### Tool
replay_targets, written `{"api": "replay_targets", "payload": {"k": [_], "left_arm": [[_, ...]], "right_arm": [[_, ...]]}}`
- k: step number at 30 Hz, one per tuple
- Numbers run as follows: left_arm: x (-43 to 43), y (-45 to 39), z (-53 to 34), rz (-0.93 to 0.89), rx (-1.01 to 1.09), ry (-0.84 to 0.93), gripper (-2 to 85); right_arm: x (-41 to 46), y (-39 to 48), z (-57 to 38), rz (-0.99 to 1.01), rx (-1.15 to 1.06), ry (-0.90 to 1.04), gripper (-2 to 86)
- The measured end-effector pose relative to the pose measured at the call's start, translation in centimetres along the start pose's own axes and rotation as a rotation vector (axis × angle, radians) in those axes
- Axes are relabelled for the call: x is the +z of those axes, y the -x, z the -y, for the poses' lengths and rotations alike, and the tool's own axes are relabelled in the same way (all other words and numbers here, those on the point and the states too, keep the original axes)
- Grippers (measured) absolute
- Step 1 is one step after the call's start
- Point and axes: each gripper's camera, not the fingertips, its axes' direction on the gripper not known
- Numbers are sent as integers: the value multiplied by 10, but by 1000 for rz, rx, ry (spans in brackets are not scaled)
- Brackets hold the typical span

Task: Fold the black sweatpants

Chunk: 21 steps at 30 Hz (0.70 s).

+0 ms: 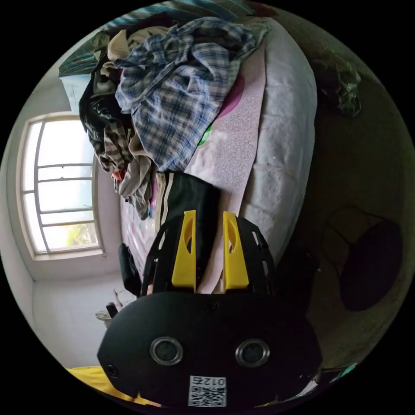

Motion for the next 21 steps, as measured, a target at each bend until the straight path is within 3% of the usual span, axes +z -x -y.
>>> {"api": "replay_targets", "payload": {"k": [4,11,16,21], "left_arm": [[11,-66,92,1,108,76,6],[0,-152,252,209,226,97,23],[-6,-194,362,190,361,148,71],[21,-232,460,105,502,360,115]], "right_arm": [[-11,-17,35,54,54,46,108],[-28,-35,81,126,41,116,82],[-47,-51,108,150,22,154,36],[-64,-73,125,249,12,169,24]]}}
